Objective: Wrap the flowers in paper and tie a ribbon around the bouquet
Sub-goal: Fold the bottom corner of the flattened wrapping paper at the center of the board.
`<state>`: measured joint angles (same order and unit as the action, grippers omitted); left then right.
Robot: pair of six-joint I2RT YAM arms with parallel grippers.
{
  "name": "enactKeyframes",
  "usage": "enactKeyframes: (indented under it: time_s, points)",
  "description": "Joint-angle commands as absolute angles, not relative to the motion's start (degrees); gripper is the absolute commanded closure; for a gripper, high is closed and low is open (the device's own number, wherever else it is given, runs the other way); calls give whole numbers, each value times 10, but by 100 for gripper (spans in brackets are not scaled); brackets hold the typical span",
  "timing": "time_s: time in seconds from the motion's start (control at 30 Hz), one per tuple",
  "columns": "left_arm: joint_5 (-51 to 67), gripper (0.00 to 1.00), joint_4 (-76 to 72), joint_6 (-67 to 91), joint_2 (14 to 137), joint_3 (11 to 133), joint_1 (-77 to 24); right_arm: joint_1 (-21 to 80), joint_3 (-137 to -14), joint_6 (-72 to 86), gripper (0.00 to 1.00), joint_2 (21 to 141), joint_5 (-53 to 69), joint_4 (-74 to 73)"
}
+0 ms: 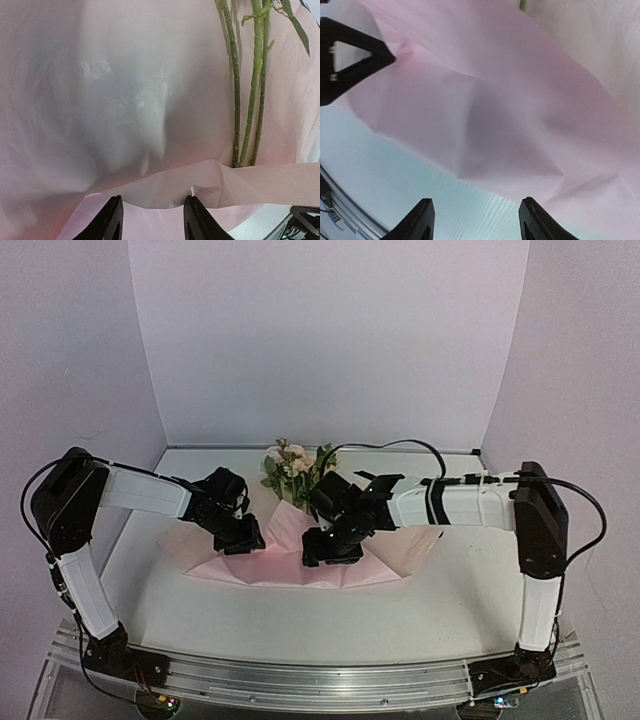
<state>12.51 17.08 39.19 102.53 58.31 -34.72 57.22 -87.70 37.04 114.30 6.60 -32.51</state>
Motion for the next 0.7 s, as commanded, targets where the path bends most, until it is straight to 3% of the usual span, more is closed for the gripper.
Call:
enactKeyframes:
  time_s: [0.0, 0.2, 0.33, 0.57, 0.67]
  points:
    - [97, 53, 196, 382, 995, 620, -347, 555, -944, 351, 41, 1200, 28, -346]
    - [65, 40, 235, 358, 935, 635, -347, 543, -1010, 328, 38, 1254, 7, -368]
    - [71, 37, 249, 339, 899, 640, -349, 542, -1040, 318, 38, 1277, 9, -386]
    - [147, 56, 214, 339, 908, 596, -384, 540, -1074, 319, 36, 1291, 8, -413]
    - [163, 63, 192, 345, 922, 571, -387, 540, -1057, 330, 31, 1250, 1, -431]
